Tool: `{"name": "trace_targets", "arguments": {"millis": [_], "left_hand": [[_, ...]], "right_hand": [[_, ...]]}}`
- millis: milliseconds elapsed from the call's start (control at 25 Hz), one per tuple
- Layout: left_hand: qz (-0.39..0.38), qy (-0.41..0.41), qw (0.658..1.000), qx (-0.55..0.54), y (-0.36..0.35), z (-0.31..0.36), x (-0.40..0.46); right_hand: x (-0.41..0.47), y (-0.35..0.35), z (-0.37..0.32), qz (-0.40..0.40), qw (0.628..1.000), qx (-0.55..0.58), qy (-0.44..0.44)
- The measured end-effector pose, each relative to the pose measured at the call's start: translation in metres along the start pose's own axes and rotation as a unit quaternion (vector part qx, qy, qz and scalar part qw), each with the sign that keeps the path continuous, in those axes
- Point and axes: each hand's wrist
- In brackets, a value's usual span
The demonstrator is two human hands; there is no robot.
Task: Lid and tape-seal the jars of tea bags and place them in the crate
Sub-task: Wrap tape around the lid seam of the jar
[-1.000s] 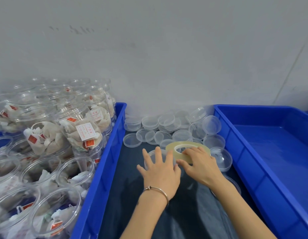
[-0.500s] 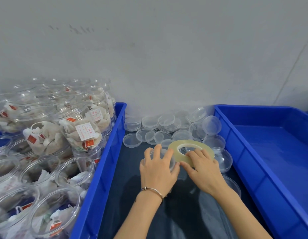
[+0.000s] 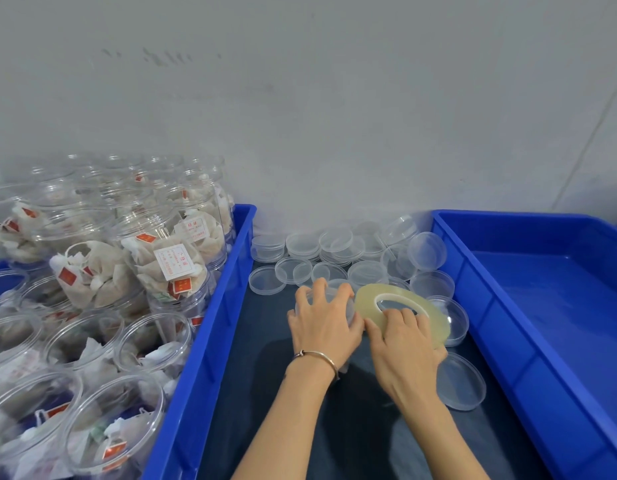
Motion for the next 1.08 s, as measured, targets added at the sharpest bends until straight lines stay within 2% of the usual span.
{"name": "trace_targets", "arguments": {"millis": [400,440,520,600,720,840,960,1080], "left_hand": [[-0.027,-0.015,0.999,-0.016,0.003,-0.001,0.016],[-0.031,0.008,0.999,-0.02,0.006,-0.001,0.023],[-0.052,0.077,0.996,-0.013,0.02,-0.011,0.043],[-0.066,0.083,0.994,-0.008,0.021,-0.018,0.051],[0.019,0.027,0.999,-0.017,0.011,-0.029,0.033],[0.032,-0.014,0.999,-0.02,0.002,-0.039,0.023],[-0.005,-0.001,1.0,-0.019,0.006,-0.052,0.015],[0.043,0.049,0.993,-0.101,0.011,-0.056,-0.001]], "right_hand": [[-0.011,0.005,-0.014,0.027,0.998,-0.012,-0.048],[-0.02,0.007,-0.02,0.036,0.999,0.01,-0.039],[-0.044,0.003,-0.035,0.1,0.991,0.07,0.048],[-0.059,-0.004,-0.035,0.125,0.985,0.066,0.096],[-0.036,-0.013,-0.021,0.021,0.996,0.078,0.041],[-0.018,-0.025,-0.004,-0.005,0.996,0.088,0.016],[-0.015,-0.039,0.004,-0.072,0.996,0.061,-0.004],[-0.009,-0.046,0.015,-0.133,0.989,-0.045,0.044]]}}
Point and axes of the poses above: each hand's wrist, its own x-axis towards the middle knuckle, its own y-axis out of the back of the hand, z = x × y, and after that the axes turned 8 degrees about x, right-handed
